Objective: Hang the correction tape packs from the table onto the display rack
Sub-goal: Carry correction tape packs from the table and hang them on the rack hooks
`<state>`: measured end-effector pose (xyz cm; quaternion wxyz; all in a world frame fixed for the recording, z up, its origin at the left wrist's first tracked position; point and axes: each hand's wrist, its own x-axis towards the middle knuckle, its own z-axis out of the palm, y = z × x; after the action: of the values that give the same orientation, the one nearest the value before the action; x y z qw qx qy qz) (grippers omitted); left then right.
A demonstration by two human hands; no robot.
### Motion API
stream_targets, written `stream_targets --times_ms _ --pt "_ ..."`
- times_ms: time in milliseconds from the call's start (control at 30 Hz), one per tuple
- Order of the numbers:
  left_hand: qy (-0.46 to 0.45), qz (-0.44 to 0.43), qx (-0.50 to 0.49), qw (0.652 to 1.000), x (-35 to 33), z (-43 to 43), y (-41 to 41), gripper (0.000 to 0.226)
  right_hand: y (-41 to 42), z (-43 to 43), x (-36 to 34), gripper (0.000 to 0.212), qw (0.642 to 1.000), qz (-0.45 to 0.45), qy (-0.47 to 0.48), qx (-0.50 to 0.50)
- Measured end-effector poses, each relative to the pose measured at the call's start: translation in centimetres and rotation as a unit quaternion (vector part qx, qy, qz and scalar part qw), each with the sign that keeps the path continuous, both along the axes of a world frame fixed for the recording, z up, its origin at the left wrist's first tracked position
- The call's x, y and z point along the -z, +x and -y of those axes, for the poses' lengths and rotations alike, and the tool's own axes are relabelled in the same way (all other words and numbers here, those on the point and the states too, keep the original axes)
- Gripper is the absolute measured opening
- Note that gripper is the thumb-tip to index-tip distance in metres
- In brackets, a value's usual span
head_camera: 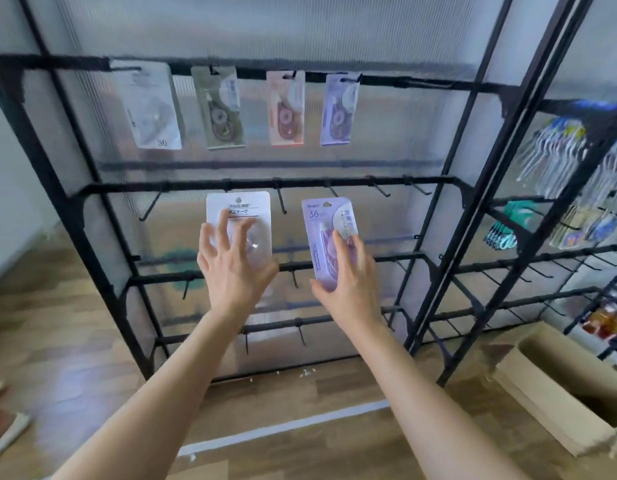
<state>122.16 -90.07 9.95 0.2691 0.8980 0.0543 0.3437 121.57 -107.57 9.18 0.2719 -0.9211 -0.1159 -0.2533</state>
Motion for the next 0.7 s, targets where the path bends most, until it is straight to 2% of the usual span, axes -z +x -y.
stream_targets --times_ms 333,533,700 --pt "-0.008 0.07 -0.055 0.996 -4.0 -2.7 8.2 0.075 9.9 -3.0 -3.4 0.082 0.998 0.049 0.029 -0.042" --pt "-0.011 0.118 -0.084 0.989 -6.9 -6.5 10.7 0.078 13.2 -6.6 -4.6 0.081 0.993 0.082 0.049 -0.075" --pt "-0.005 0.178 -0.089 0.98 -8.9 -10.4 11.5 0.07 14.6 -9.9 -5.8 0.083 0.991 0.095 0.053 -0.084"
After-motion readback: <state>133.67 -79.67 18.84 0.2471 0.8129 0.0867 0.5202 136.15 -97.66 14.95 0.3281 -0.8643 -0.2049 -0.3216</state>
